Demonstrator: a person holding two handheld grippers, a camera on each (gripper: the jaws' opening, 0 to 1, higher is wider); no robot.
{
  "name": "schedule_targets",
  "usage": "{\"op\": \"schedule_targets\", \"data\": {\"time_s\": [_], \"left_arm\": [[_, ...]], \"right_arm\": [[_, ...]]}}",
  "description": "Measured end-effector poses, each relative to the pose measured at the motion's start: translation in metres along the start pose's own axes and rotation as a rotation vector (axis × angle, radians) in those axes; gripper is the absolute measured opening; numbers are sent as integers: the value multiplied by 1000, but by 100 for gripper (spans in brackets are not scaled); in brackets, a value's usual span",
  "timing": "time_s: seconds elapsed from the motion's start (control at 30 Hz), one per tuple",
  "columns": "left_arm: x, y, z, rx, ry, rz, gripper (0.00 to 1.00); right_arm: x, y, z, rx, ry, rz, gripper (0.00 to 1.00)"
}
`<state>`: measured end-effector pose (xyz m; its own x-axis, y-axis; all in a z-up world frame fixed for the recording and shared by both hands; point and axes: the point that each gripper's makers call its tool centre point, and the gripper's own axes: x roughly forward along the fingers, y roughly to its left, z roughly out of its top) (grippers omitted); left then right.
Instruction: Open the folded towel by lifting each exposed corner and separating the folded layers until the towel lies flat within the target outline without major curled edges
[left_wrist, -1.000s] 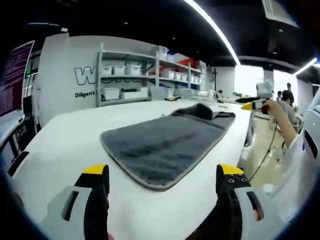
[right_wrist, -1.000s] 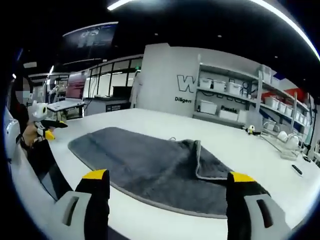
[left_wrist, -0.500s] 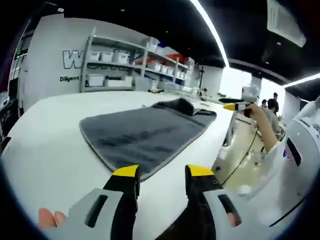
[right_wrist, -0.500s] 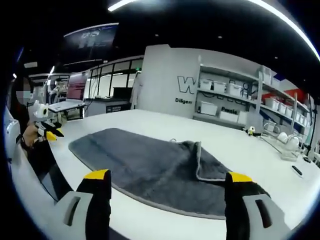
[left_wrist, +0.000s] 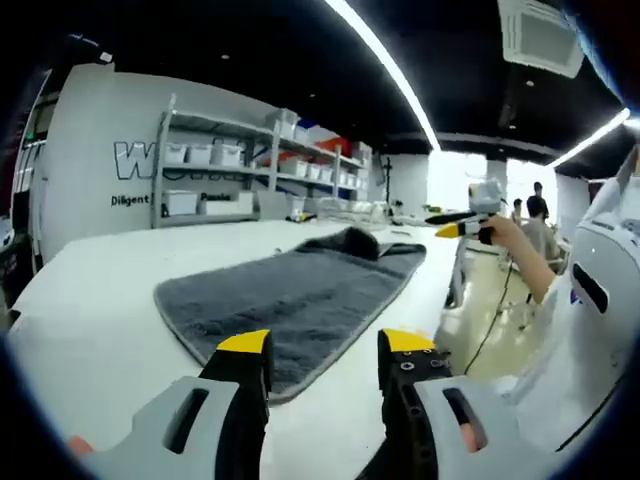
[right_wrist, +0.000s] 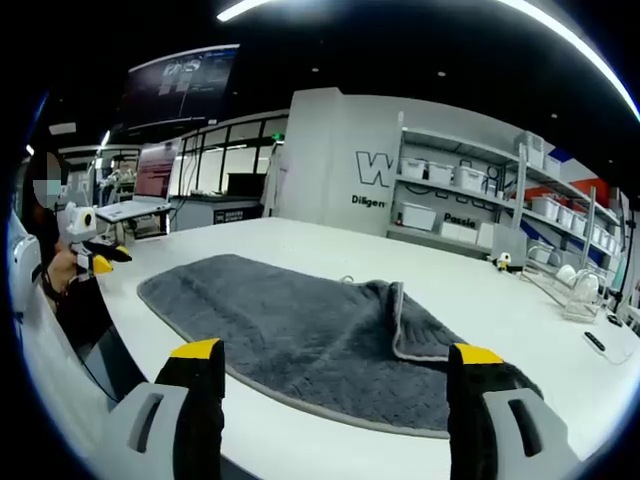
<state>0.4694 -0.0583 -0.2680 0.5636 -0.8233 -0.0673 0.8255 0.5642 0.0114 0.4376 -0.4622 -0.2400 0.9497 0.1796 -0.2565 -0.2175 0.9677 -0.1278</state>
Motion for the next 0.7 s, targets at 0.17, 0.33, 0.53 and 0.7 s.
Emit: {"op": "schedule_targets", "data": {"time_s": [0.17, 0.33, 0.53, 0.7], "left_arm": [[-2, -1, 18, 18, -99, -3, 52], [-1, -7, 14, 10, -100, -47, 46], [1, -15, 14, -68, -111, -92, 39], [-1, -16, 15, -69, -119, -95, 32]], "right_arm": [[3, 0, -1, -1, 6, 6, 93], [10, -2, 2, -32, 12, 7, 92], [25, -16, 4, -94, 52, 0, 90], [45, -36, 1, -139, 99, -19, 87]]}}
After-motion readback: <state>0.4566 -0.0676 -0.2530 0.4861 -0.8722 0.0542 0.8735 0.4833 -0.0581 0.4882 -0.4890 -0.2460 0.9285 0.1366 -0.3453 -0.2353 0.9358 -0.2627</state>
